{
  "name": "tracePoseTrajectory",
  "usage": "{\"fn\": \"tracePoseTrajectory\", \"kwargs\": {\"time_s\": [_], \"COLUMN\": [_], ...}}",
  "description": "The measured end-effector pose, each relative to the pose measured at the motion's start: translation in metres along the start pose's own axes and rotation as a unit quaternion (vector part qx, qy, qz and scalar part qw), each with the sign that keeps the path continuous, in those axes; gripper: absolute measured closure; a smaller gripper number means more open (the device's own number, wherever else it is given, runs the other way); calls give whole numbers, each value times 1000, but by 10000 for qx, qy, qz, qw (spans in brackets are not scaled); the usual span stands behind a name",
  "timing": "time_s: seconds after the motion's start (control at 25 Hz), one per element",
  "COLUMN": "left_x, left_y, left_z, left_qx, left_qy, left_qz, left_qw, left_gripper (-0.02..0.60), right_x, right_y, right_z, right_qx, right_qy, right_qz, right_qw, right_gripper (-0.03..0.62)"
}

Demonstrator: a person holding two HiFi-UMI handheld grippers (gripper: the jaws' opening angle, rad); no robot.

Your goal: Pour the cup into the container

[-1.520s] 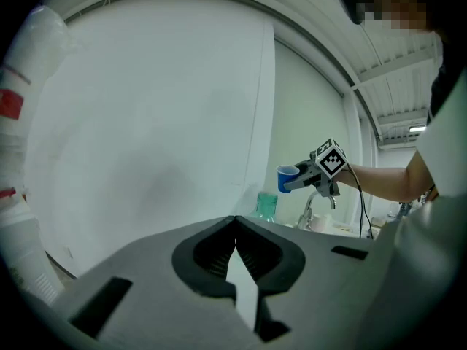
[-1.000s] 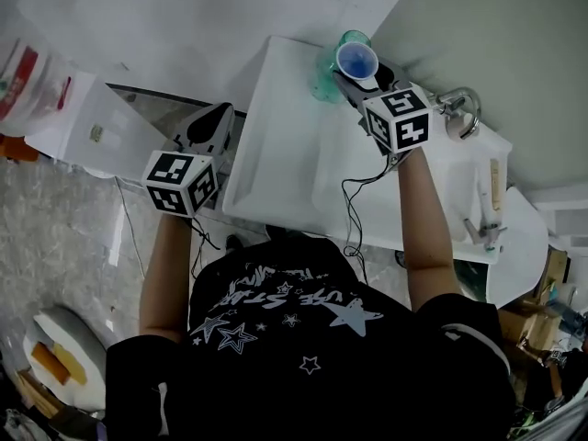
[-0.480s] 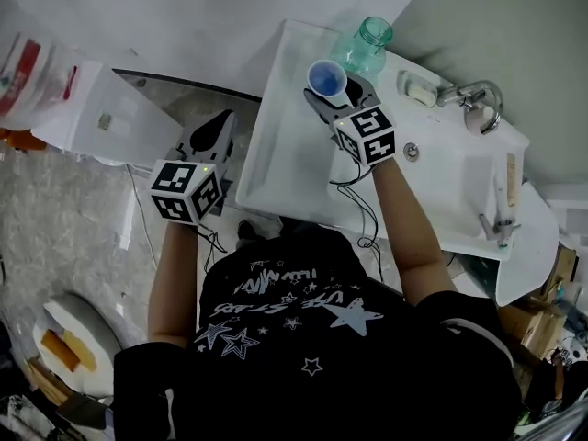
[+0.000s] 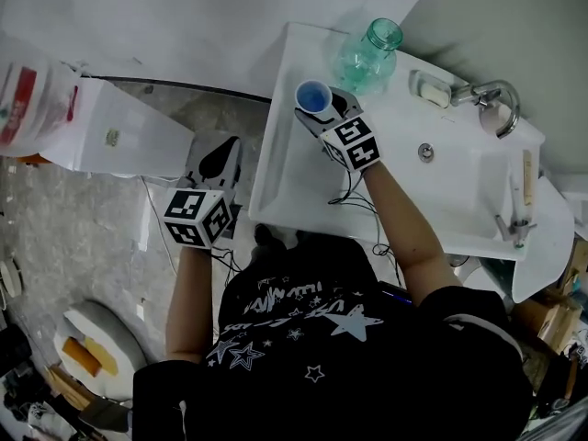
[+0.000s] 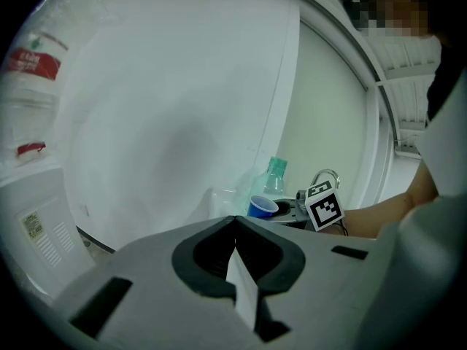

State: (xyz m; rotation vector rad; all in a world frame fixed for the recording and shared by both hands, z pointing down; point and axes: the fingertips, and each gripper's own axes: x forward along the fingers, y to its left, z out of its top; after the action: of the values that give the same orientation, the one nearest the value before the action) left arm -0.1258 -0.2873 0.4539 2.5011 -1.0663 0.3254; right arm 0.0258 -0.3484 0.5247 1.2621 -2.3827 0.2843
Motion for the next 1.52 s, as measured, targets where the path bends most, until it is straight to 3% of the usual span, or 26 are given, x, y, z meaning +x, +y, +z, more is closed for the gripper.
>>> {"fn": "tracePoseTrajectory", "kwargs": {"time_s": [0.44,0.72,1.04,1.24,1.52], "left_x": [8,-1,-15,-25,-45], "left_y": [6,9,14,16,13], "left_z": [-28,-37,-41,-38,-32], "left_qx": [-269,-271,-220,-164,-73], "left_qy": [250,311,314,220,53], "left_qz": [54,85,37,-67,-390], "left_qw": [9993,9991,9993,9996,9992], "left_gripper": [572,572,572,572,572], "right_x": [33,41,43,34,-9], "right_y": [4,2,-4,2,5], "right_z": [-27,-33,-38,-44,-39], "right_qx": [51,69,135,134,361], "right_qy": [229,298,435,691,576], "right_qz": [225,142,-162,-283,-968], "right_qw": [9995,9994,9988,9971,9930], "right_gripper": [315,309,294,241,242]}}
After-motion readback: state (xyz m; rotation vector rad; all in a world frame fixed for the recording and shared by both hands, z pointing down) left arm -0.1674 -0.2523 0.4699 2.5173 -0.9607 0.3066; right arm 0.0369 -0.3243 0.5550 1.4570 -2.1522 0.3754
